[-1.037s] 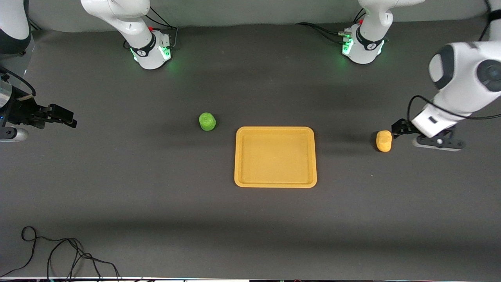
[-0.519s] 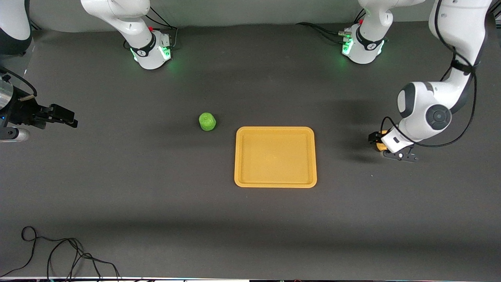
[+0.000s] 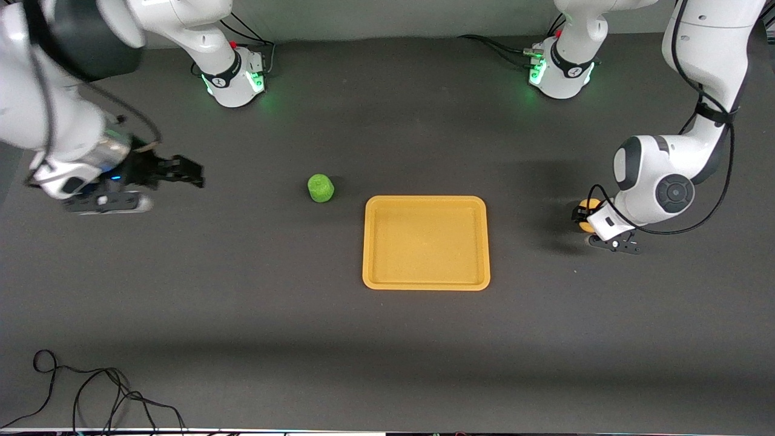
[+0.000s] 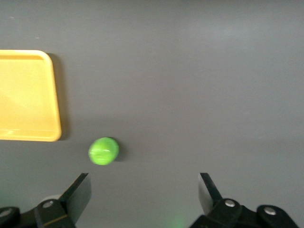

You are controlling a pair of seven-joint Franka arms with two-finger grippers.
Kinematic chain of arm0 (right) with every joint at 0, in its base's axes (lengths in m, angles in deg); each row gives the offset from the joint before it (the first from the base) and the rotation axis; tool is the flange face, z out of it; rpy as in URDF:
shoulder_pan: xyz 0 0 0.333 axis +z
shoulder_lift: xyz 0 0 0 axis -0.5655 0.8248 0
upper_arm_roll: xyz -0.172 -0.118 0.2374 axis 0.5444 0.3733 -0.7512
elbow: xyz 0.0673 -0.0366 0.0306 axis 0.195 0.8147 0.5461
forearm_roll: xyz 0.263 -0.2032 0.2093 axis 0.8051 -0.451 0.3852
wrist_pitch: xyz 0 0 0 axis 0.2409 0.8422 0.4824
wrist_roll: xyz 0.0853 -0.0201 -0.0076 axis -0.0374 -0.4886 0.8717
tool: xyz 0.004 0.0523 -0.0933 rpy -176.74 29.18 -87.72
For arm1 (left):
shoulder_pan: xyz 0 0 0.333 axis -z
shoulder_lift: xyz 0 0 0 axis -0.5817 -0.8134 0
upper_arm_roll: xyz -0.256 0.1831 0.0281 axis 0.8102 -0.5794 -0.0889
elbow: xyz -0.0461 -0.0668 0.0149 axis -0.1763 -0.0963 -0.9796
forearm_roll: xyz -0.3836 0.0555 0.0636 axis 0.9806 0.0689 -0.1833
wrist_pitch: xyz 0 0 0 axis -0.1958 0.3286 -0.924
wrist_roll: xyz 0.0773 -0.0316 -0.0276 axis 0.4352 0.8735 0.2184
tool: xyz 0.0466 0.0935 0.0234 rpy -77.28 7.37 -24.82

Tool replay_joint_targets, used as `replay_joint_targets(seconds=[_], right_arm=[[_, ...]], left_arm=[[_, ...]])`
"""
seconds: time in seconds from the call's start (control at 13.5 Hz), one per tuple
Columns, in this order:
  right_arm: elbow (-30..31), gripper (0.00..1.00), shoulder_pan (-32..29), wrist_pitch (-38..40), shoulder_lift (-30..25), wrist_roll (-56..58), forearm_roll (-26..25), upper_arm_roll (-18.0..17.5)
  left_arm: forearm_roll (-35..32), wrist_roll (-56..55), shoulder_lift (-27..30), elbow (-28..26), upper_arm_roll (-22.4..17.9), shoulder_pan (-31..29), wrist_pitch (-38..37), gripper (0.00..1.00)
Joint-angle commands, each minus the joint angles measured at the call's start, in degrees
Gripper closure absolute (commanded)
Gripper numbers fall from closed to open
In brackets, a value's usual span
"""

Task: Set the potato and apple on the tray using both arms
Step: 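Carry the potato with the left gripper while the right gripper reaches the apple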

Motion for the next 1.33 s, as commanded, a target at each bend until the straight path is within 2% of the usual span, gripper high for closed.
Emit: replay_joint_targets(seconds=[0.0, 0.07, 0.22, 0.44, 0.59, 0.74, 0.96, 1.11, 1.26], right_arm=[[6.6, 0.0, 8.6, -5.5, -3.5, -11.1, 0.0, 0.6], [9.4, 0.0, 11.5, -7.5, -4.8, -14.6, -0.1, 0.7], [12.7, 0.0, 16.3, -8.9, -6.6, -18.3, -0.1, 0.7], [17.4, 0.0, 17.3, -11.2, -9.1, -20.1, -0.1, 0.2], [24.3, 0.0, 20.7, -15.8, -12.6, -21.8, -0.8, 0.3], [30.1, 0.0, 22.9, -21.0, -14.4, -24.2, -2.5, 0.2], [36.1, 0.0, 23.6, -28.5, -13.7, -24.2, -4.0, 0.4], [41.6, 0.0, 23.4, -36.5, -12.8, -24.1, -4.1, 0.5], [43.0, 0.0, 23.4, -42.0, -8.7, -24.1, -4.1, 0.6]], left_arm=[[0.4, -3.6, 4.5, 8.1, 0.4, 0.9, -15.6, 0.79], [0.6, -7.1, 4.1, 12.5, 1.0, 2.6, -20.1, 0.79], [0.7, -14.1, 2.7, 18.4, 1.9, 6.4, -23.4, 0.79], [4.9, -16.5, 2.4, 19.3, 1.9, 8.7, -22.5, 0.79], [8.4, -16.7, -0.3, 21.9, 1.9, 11.0, -21.7, 0.82], [11.3, -20.2, -4.0, 23.0, 1.9, 14.0, -15.1, 0.84], [11.5, -30.4, -10.6, 24.4, 1.9, 21.5, -4.6, 0.83], [11.2, -33.5, -14.5, 26.2, 1.8, 25.1, -4.2, 0.83], [10.9, -35.1, -16.4, 26.2, 1.7, 27.1, -2.6, 0.83]])
